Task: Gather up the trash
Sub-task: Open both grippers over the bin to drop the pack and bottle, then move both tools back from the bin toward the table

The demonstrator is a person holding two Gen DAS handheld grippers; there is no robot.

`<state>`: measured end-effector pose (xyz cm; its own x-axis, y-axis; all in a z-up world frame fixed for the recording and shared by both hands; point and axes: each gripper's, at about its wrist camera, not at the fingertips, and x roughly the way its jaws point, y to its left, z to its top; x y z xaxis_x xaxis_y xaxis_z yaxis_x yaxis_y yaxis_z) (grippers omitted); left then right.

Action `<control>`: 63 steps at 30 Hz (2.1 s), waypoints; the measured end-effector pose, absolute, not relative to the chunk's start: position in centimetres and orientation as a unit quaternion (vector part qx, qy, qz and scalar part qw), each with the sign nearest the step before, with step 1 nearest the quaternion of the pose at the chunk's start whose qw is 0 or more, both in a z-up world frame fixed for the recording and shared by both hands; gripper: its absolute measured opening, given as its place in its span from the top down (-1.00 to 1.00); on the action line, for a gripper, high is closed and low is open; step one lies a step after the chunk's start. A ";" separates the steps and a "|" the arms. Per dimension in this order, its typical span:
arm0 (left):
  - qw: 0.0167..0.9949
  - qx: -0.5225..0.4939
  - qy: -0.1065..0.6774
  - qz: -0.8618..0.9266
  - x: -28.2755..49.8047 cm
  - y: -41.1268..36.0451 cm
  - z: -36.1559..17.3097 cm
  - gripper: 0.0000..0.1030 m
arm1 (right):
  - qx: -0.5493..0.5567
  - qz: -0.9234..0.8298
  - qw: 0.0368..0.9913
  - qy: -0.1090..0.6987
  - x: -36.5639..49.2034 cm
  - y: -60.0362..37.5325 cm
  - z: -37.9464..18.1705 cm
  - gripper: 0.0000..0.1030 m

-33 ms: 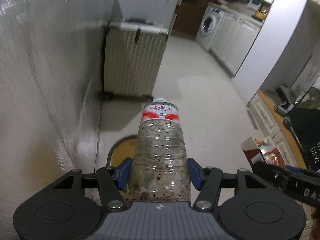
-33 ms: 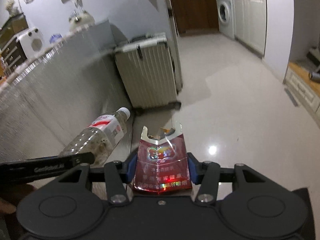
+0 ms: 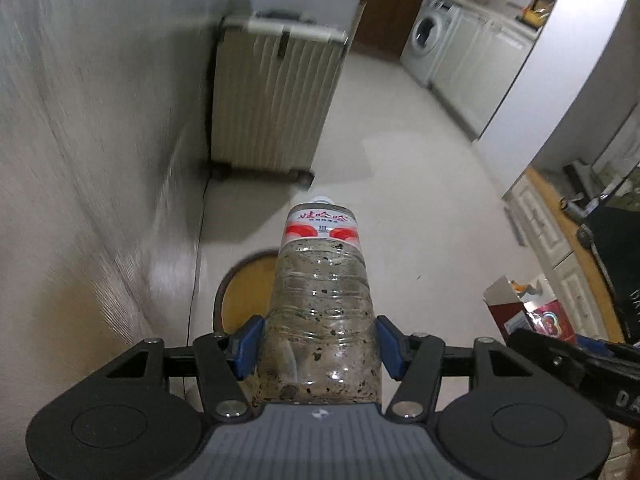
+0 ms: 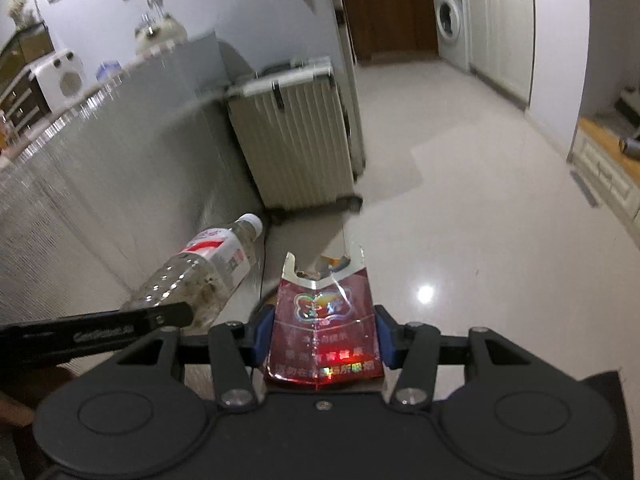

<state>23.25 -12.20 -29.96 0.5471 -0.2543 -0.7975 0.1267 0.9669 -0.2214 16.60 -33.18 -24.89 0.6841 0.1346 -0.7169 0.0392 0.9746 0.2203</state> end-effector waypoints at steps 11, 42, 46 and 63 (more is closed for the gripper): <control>0.830 -0.092 0.540 -0.105 30.4 -11.6 -41.4 -0.16 | 0.161 0.029 0.873 0.459 24.2 -32.3 -35.3 -0.01; 0.808 0.003 0.581 -0.095 35.8 -12.4 -49.4 -0.83 | 0.186 0.010 0.829 0.527 35.4 -30.8 -46.3 -0.02; 0.805 0.013 0.586 -0.093 35.9 -12.4 -49.1 -0.95 | 0.197 0.013 0.825 0.530 36.4 -30.7 -46.8 -0.14; 0.792 0.004 0.607 -0.068 34.7 -10.8 -48.9 -1.00 | 0.176 0.037 0.811 0.556 35.1 -30.8 -47.4 -0.93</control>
<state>34.75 -10.82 -48.86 0.2541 -0.1027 -0.9617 0.1134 0.9906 -0.0759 35.11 -30.83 -47.43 0.3784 0.2558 -0.8896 0.1352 0.9355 0.3266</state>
